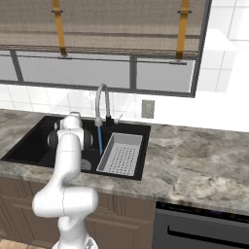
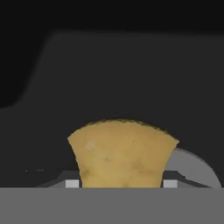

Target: Soak the sponge with water for a few seconds and then drop it inside the sink.

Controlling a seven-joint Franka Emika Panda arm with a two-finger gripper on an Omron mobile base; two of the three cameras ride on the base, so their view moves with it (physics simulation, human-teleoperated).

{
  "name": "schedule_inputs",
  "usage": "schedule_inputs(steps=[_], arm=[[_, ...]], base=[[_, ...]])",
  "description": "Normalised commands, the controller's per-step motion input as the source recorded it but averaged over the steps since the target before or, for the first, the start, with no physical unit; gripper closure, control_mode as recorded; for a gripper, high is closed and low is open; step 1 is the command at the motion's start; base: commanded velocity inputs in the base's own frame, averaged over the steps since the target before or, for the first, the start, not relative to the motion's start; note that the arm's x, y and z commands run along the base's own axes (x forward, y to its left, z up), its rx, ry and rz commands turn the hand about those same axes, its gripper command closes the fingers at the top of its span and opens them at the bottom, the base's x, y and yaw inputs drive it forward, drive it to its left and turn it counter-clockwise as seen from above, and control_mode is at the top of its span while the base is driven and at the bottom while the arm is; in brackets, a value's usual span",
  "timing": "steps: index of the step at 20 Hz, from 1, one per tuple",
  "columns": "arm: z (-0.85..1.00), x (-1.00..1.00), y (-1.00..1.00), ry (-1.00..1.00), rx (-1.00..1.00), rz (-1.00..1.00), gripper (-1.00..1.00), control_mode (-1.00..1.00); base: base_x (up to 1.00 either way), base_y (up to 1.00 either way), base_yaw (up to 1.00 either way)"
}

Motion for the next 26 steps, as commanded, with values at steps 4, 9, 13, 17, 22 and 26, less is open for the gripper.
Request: schedule_inputs(steps=[4,9,13,17,22,26], arm=[[-0.36,0.00,0.00,0.06,0.00,0.00,1.00,-1.00],[-0.39,0.00,0.00,0.06,0.00,0.00,1.00,-1.00],[-0.34,0.00,0.00,0.05,0.00,0.00,1.00,-1.00],[-0.44,0.00,0.00,0.05,0.00,0.00,1.00,-1.00],[-0.47,0.00,0.00,0.07,0.00,0.00,1.00,-1.00],[-0.33,0.00,0.00,0.08,0.00,0.00,1.00,-1.00]], base=[[0.00,0.00,0.00],[0.00,0.00,0.00],[0.00,0.00,0.00],[0.00,0.00,0.00],[0.00,0.00,0.00],[0.00,0.00,0.00]])
